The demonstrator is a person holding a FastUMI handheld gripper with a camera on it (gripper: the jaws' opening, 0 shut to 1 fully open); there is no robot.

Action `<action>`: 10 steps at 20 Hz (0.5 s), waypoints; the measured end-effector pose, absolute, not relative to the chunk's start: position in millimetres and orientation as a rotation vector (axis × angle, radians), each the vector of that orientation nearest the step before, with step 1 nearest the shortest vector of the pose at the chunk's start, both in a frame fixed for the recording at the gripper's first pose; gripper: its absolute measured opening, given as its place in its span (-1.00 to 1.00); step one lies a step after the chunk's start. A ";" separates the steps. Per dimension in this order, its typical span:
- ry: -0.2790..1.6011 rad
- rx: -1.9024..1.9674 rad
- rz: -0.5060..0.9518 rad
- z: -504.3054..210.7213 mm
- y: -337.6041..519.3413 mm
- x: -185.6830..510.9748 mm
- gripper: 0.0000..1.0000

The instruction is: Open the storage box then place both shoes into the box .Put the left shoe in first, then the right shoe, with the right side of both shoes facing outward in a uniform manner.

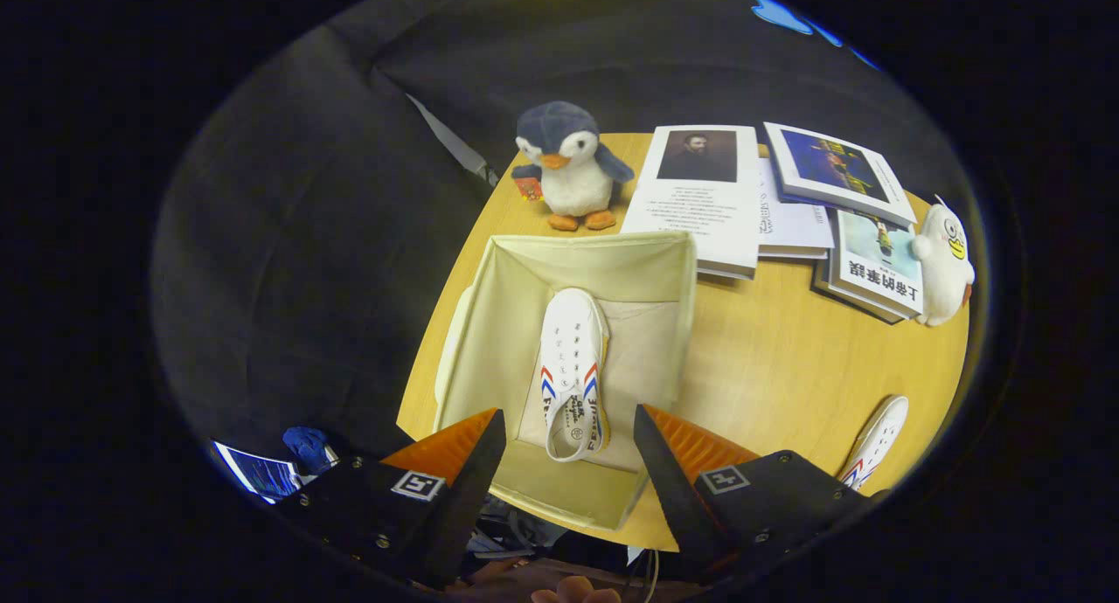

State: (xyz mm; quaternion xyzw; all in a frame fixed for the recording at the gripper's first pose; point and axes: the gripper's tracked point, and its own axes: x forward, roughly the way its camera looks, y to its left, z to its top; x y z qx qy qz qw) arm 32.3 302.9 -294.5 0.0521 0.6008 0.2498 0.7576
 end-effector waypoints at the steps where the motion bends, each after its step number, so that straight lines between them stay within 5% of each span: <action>1: 1.299 0.134 0.536 -287.1 291.9 32.0 0.81; 10: 1.242 0.178 0.394 -275.6 158.5 30.7 0.81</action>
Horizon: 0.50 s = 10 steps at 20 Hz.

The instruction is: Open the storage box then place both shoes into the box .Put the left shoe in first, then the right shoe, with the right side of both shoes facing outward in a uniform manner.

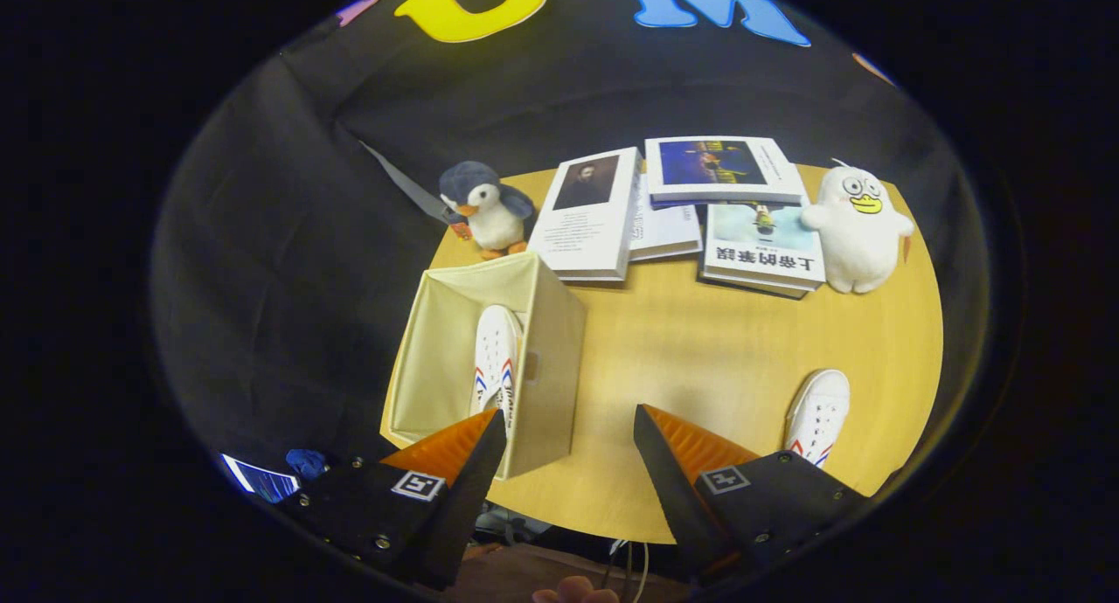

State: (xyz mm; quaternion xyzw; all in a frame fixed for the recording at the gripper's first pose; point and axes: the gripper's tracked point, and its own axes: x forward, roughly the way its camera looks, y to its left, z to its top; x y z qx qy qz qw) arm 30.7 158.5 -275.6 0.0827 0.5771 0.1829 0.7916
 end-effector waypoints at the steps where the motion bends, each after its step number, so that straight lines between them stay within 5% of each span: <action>1: 1.251 0.178 0.365 -281.0 140.5 28.4 0.81; 10: 1.311 0.214 0.174 -318.3 18.3 4.3 0.81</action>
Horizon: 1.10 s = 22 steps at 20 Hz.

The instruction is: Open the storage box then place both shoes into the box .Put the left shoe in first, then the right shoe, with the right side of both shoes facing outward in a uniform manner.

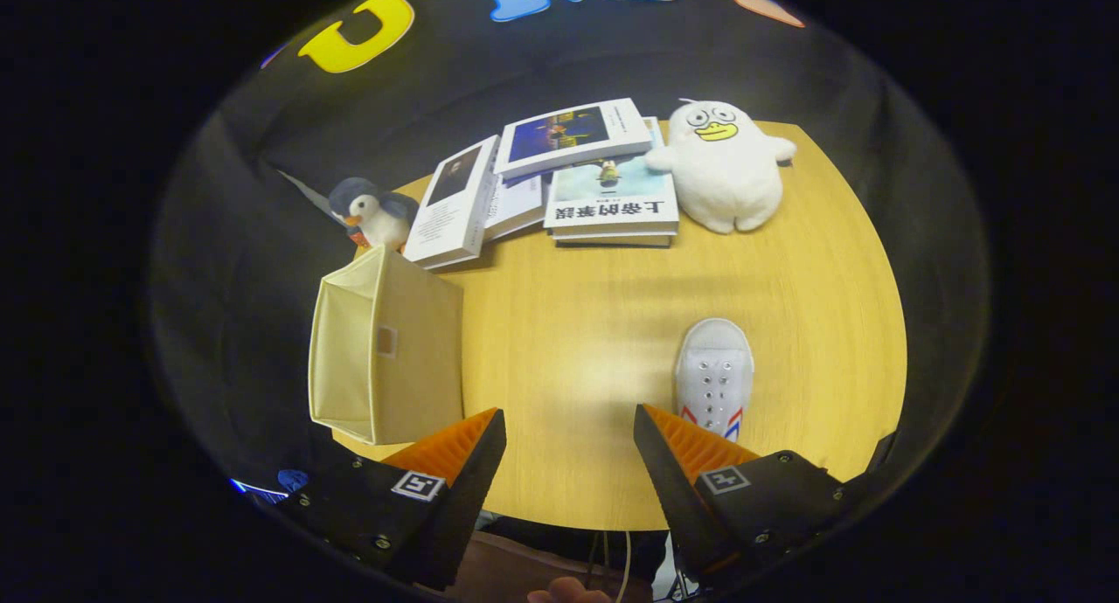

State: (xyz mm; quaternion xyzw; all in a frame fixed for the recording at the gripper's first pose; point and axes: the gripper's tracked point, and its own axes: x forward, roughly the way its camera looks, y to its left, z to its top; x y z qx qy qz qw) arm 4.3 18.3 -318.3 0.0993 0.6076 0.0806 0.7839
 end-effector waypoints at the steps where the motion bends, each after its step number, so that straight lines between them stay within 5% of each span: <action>1: 1.316 0.209 0.160 -323.1 6.5 1.4 0.81; 22: 1.574 0.227 -0.026 -480.0 -111.7 -60.1 0.58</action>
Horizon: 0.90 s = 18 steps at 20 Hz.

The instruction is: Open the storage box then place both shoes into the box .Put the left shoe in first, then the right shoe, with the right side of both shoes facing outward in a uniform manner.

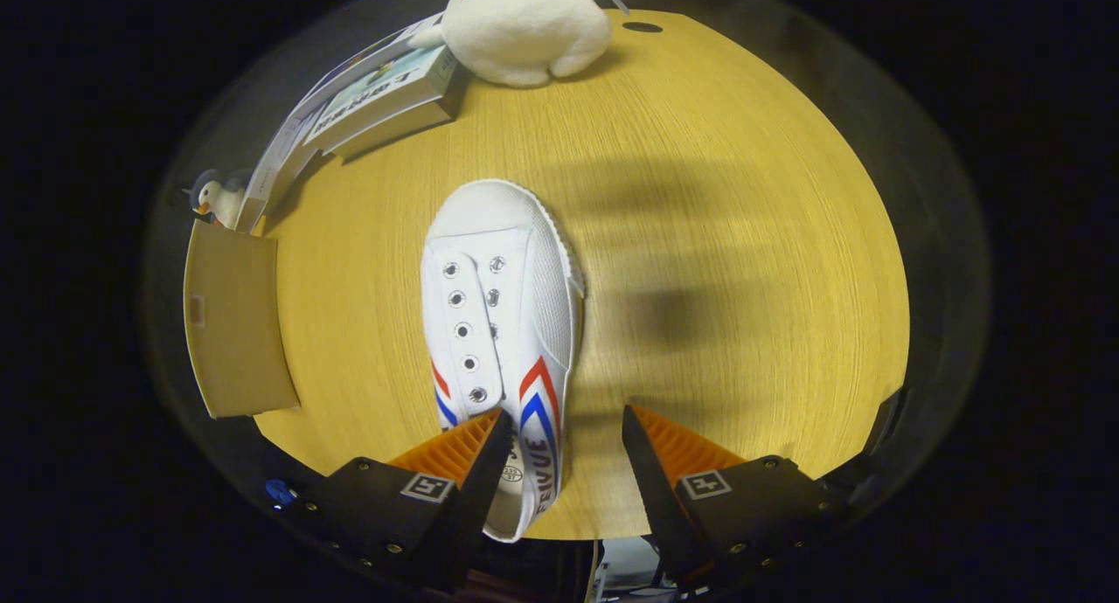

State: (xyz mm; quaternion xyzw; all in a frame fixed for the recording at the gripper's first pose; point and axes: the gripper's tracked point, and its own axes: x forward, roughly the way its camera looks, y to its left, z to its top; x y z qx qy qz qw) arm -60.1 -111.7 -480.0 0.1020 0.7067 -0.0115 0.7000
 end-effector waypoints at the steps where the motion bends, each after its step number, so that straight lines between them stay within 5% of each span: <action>1: 1.561 0.269 0.008 -478.4 -104.6 -56.4 0.42; 5: 1.565 0.233 0.033 -477.0 -105.9 -56.4 -0.72; 7: 1.583 0.230 0.024 -474.9 -104.4 -60.9 -1.00; 18: 1.495 0.219 0.112 -385.3 -48.2 -43.7 -1.00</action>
